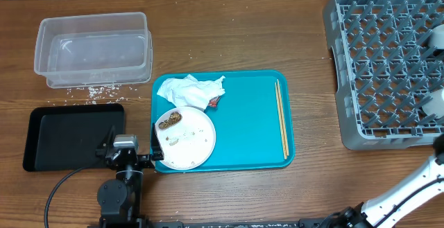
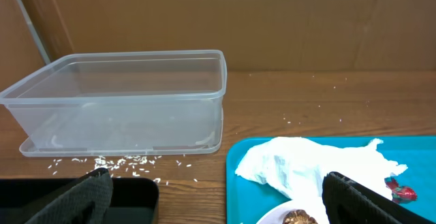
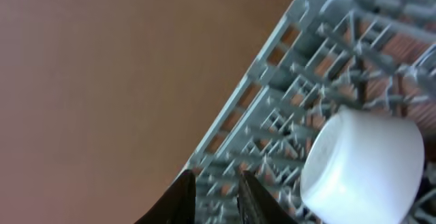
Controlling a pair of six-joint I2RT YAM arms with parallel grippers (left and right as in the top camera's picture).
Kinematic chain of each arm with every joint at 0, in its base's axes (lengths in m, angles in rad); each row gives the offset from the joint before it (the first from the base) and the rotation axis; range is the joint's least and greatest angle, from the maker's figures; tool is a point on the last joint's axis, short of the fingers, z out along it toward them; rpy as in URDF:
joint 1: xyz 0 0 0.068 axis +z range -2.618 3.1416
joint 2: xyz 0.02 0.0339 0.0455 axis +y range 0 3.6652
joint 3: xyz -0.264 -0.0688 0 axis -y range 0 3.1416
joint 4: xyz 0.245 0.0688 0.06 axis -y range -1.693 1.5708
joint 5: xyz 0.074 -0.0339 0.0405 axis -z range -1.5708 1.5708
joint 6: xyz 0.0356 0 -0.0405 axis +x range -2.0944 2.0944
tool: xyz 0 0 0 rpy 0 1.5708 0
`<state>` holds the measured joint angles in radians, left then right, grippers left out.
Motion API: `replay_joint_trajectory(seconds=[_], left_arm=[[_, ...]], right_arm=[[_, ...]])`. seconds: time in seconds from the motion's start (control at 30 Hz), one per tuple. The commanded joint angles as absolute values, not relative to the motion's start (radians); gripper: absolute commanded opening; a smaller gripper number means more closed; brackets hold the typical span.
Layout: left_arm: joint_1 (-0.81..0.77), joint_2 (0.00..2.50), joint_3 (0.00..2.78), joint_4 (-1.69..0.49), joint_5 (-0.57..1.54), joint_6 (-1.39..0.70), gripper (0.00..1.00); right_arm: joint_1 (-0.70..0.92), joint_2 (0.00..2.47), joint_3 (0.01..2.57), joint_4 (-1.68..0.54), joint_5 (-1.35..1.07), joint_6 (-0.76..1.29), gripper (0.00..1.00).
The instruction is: Sort waste into correct bins and load items into the dishwasher
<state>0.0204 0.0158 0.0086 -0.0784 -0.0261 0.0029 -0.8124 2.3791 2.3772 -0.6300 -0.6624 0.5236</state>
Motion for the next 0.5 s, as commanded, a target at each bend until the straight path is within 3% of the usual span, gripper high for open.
replay_joint_trajectory(seconds=[0.0, 0.13, 0.47], left_arm=[[0.026, 0.006, 0.005, -0.076, -0.017, -0.003, 1.0], [0.026, 0.006, 0.005, -0.076, -0.017, -0.003, 1.0], [0.026, 0.006, 0.005, -0.076, -0.017, -0.003, 1.0]], right_arm=[[-0.704, 2.386, 2.364, -0.638, -0.265, 0.518, 0.2], [-0.609, 2.399, 2.31, -0.582, 0.004, 0.517, 0.19], [-0.588, 2.484, 2.306, -0.612, 0.207, 0.517, 0.18]])
